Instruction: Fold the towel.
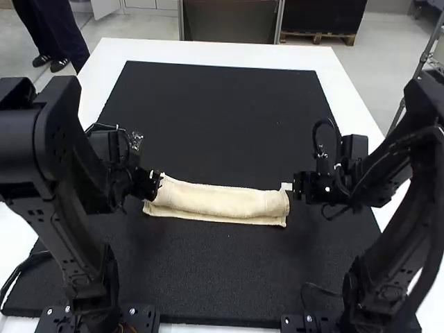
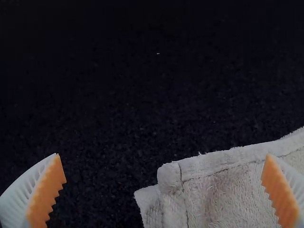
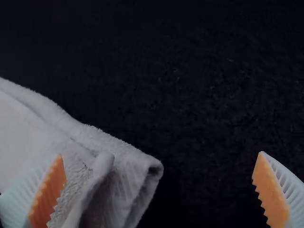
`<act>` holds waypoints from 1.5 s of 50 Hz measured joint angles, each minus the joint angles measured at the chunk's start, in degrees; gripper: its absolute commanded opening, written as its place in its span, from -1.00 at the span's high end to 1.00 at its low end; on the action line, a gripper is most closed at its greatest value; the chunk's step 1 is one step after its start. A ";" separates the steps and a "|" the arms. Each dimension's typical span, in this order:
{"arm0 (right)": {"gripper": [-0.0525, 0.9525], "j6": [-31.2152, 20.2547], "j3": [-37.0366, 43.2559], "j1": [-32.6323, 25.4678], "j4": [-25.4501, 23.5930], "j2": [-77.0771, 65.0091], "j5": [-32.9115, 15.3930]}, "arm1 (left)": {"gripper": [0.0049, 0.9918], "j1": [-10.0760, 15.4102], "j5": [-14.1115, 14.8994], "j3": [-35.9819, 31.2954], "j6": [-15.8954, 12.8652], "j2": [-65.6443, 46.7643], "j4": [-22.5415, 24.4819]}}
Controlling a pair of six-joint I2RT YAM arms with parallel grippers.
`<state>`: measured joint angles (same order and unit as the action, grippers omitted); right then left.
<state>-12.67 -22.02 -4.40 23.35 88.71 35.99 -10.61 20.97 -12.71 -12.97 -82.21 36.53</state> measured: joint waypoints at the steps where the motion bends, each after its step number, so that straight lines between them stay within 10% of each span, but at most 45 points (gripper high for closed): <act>1: -0.91 0.00 -0.22 0.00 -0.15 0.46 -0.09 | -0.95 0.00 0.00 0.00 0.02 0.00 0.00; 75: -0.91 -0.20 -4.70 9.57 -3.41 6.05 -4.98 | -0.95 0.00 0.02 0.00 0.20 0.00 -0.02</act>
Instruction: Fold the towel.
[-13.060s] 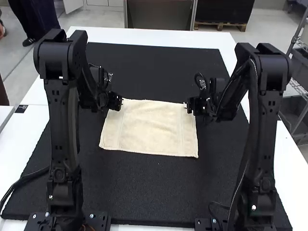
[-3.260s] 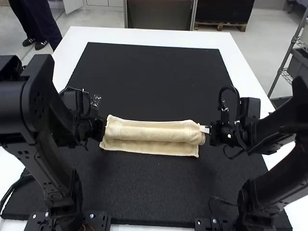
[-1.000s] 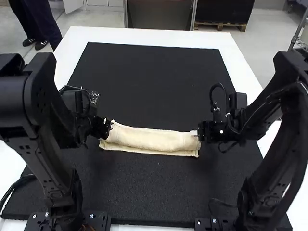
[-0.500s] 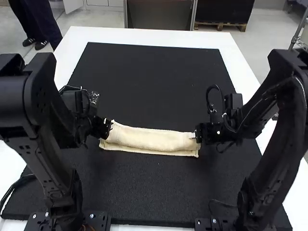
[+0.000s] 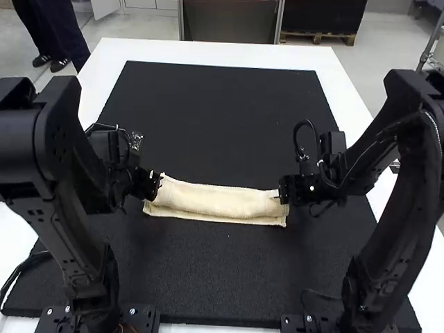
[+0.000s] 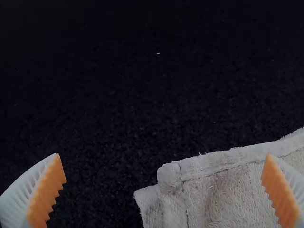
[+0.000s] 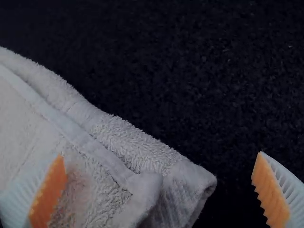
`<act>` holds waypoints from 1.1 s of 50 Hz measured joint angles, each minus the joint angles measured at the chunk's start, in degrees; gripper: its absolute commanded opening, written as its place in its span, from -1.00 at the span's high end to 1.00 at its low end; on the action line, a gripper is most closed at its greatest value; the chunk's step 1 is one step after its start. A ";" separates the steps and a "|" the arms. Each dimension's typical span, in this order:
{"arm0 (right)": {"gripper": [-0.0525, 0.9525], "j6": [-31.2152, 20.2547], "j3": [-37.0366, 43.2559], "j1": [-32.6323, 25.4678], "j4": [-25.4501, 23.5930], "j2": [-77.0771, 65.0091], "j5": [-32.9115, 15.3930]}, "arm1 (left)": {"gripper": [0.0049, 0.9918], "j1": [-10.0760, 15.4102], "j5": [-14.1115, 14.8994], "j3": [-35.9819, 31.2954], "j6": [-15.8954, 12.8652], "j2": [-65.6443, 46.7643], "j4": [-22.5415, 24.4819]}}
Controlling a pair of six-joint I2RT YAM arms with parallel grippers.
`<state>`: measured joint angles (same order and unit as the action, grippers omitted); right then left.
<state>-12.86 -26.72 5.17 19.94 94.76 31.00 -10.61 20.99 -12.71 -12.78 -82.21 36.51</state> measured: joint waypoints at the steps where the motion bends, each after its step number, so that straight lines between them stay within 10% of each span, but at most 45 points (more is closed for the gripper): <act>1: -0.91 0.00 -0.02 0.31 0.09 0.09 -0.02 | -0.95 0.00 -0.02 0.00 0.00 0.00 0.02; 10: -0.89 0.28 -0.07 1.25 0.07 0.31 -0.09 | -0.95 0.00 -0.02 0.00 0.00 0.00 0.00; 24: 0.26 0.46 -0.07 1.25 0.07 0.33 -0.46 | -0.95 0.00 0.00 0.00 0.00 0.00 -0.02; 37: 0.34 0.44 -0.07 1.42 0.22 0.31 -0.63 | -0.95 0.00 0.00 0.00 0.00 0.00 -0.11; 43: 0.93 0.37 -0.07 1.51 0.17 0.31 -0.90 | -0.95 0.00 0.00 0.00 0.00 0.00 -0.09; 55: 0.93 0.20 -0.07 1.53 0.13 0.31 -0.92 | -0.95 0.00 0.00 0.00 0.00 0.00 -0.09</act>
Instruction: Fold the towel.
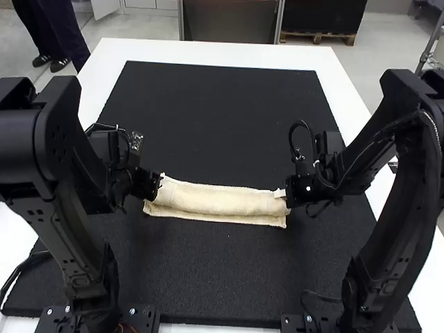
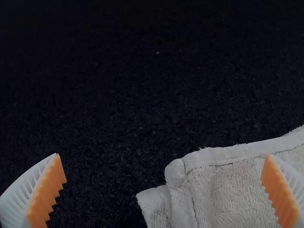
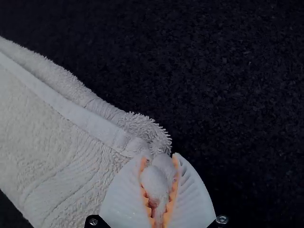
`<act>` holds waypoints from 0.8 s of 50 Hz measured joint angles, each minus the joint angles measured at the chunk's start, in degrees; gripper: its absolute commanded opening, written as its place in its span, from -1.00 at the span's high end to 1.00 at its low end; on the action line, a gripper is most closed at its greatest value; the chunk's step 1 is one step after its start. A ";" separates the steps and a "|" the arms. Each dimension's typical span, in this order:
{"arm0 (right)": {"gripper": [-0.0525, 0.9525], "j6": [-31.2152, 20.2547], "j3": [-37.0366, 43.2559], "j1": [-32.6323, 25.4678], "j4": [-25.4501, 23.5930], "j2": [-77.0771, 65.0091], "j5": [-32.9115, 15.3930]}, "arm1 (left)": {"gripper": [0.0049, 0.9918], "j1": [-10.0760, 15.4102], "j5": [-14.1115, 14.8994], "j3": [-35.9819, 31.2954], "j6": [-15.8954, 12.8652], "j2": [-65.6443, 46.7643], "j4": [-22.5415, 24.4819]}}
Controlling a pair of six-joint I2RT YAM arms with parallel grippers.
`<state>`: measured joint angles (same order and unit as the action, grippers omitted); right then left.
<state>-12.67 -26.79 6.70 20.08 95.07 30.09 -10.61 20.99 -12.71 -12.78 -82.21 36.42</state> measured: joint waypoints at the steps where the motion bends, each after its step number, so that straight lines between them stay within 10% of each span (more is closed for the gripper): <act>1: 0.93 0.02 0.02 -0.02 0.02 0.00 0.00 | -0.95 0.00 0.00 0.00 0.00 0.00 0.00; 40: 0.93 1.99 -4.44 0.00 -5.14 -5.79 1.70 | -0.95 0.00 0.04 0.00 0.00 0.00 -0.17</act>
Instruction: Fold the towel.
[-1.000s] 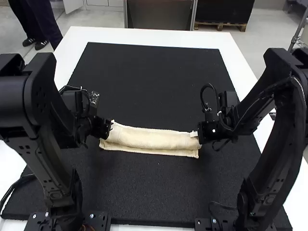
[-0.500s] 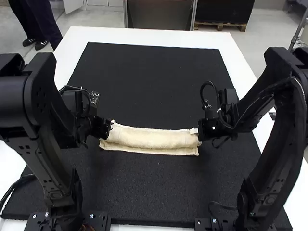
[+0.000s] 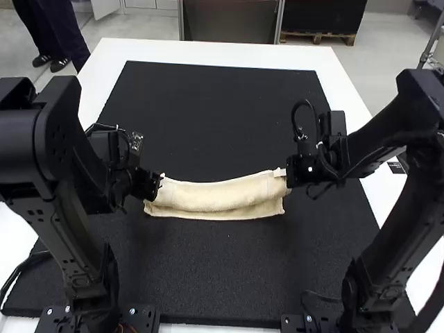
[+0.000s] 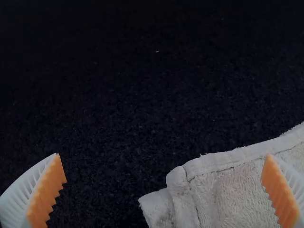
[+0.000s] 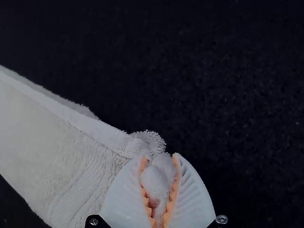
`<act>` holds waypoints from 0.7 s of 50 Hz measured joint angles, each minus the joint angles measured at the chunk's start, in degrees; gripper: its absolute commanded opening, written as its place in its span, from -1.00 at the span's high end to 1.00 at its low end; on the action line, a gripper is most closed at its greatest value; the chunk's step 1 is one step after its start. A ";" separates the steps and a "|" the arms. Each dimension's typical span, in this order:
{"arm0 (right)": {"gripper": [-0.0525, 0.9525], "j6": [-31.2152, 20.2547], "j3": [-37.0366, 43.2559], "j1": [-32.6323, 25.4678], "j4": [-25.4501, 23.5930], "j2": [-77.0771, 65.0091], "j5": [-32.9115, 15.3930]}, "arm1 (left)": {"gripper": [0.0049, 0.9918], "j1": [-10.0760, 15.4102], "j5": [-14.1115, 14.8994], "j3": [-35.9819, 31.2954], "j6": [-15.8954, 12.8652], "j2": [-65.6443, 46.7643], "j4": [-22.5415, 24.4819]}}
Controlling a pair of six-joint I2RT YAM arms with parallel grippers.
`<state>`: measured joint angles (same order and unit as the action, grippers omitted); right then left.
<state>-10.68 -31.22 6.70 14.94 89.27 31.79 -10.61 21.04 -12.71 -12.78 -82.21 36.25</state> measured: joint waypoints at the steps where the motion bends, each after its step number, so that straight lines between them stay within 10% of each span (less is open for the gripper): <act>1: 0.93 0.02 0.13 0.00 0.13 0.11 0.07 | -0.95 0.00 0.00 0.00 0.00 0.00 0.00; 12: 0.93 -0.07 1.95 -0.02 3.21 5.55 0.11 | -0.95 0.00 -0.02 0.00 0.00 0.00 0.00; 17: 0.54 -0.04 2.16 -0.02 4.42 6.95 0.20 | -0.95 0.00 -0.02 0.00 0.00 0.00 0.00; 22: -0.27 0.02 2.14 -0.02 5.73 7.04 0.28 | -0.95 0.00 -0.02 0.00 0.00 0.00 0.02; 35: -0.81 -0.57 2.16 -0.09 4.79 7.06 0.26 | -0.95 0.00 -0.02 0.00 0.00 0.00 0.02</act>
<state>-11.25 -29.06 6.61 19.73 96.33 32.05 -10.61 21.02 -12.71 -12.78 -82.21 36.27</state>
